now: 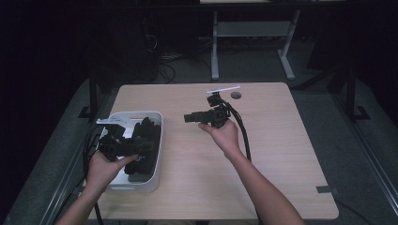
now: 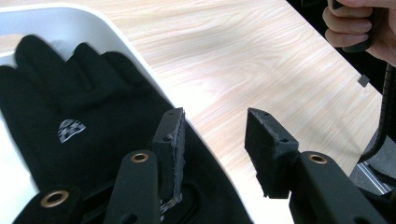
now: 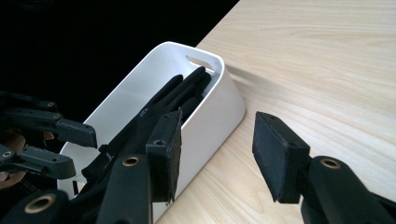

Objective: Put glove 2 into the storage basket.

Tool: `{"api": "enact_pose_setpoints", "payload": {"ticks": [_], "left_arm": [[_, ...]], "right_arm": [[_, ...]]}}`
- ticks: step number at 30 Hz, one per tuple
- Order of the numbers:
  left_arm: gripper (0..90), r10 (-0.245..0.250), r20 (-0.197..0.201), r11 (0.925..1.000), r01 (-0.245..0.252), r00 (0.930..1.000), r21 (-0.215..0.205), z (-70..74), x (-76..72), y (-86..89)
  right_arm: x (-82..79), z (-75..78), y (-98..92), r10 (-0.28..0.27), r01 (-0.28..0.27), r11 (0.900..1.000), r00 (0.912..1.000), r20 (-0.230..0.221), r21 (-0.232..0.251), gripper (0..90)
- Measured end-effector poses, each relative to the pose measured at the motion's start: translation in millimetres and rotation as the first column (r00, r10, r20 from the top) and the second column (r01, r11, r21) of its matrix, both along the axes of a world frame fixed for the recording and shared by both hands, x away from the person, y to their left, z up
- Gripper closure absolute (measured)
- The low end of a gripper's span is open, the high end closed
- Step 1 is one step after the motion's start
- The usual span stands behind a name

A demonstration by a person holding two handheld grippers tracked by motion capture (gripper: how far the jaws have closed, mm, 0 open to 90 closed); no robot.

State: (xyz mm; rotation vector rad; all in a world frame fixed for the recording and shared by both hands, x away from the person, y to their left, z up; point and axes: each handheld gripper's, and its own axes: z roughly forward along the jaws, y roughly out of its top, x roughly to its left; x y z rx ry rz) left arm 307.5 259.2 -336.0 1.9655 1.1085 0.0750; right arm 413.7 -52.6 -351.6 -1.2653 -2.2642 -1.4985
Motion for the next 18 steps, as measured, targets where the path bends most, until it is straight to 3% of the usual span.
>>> {"api": "enact_pose_setpoints", "payload": {"ticks": [18], "left_arm": [[54.8,-0.086,0.009,0.9963,0.086,0.9962,-0.007,-1.0,7.5,-53.9]], "right_arm": [[-9.2,-0.4,-52.1,-0.068,0.068,0.998,0.9977,0.000,0.015,47.9]]}}
